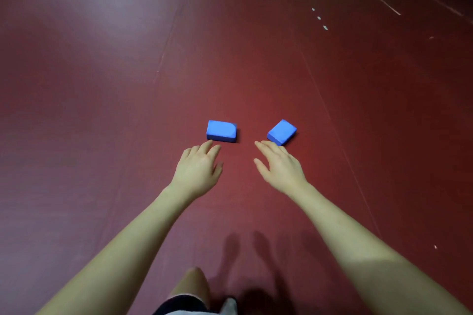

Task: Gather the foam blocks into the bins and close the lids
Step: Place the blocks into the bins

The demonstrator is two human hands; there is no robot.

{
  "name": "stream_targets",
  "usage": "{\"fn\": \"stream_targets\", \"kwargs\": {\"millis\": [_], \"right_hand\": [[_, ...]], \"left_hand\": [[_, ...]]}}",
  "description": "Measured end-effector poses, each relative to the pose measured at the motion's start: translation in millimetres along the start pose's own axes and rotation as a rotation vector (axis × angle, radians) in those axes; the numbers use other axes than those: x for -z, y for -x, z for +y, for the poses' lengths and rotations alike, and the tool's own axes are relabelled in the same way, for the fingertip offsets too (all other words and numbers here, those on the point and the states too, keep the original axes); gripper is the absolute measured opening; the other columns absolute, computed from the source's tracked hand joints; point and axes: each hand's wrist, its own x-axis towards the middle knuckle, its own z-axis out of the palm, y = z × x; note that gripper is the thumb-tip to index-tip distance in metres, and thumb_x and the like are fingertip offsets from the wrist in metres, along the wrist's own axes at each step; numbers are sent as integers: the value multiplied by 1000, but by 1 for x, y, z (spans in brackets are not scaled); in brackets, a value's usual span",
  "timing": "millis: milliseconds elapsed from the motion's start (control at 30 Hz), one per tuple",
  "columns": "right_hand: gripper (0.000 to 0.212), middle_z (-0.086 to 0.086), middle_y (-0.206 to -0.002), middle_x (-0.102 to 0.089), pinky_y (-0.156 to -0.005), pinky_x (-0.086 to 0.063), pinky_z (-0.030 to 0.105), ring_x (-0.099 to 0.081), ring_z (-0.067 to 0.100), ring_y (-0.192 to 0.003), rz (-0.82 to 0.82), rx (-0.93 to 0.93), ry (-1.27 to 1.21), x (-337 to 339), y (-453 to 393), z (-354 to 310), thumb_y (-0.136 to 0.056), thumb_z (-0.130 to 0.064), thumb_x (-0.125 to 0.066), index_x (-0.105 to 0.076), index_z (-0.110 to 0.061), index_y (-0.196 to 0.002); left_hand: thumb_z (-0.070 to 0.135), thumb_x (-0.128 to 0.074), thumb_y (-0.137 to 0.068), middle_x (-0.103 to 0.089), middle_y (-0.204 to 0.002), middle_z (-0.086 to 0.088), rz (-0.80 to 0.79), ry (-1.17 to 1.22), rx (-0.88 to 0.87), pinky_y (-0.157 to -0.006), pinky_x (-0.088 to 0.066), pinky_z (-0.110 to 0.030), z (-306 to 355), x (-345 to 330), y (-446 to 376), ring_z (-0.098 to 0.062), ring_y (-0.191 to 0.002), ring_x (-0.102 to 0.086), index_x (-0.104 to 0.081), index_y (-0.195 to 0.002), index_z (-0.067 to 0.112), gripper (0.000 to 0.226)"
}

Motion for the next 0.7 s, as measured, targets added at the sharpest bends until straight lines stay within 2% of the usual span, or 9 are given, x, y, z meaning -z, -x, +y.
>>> {"fn": "stream_targets", "kwargs": {"millis": [200,500,700], "right_hand": [[51,-5,-148,-39,-100,-38,34,-41,22,-131,-33,-8,3,-11,-124,19,-99,-36,-45,-37,-23,-147],[51,-3,-149,-39,-102,-38,36,-43,25,-129,-14,-67,-28,5,-325,24,-99,-32,-46,-37,-20,-147],[51,-3,-149,-40,-100,-39,37,-43,25,-128,-44,-74,-21,4,-426,50,-98,-33,-47,-38,-20,-147]], "left_hand": [[31,-45,-97,-43,-144,-7,-45,-2,37,-98,-32,-35,-42,-5,-134,-32,-121,-47,-46,-138,13,44],[31,-45,-98,-36,-150,-7,-83,24,-15,-103,-29,-36,-106,10,-340,-31,-129,-41,-41,-142,15,47],[31,-44,-98,-37,-150,-9,-112,30,-10,-103,-29,-36,-128,6,-448,-32,-127,-43,-41,-142,14,48]]}}
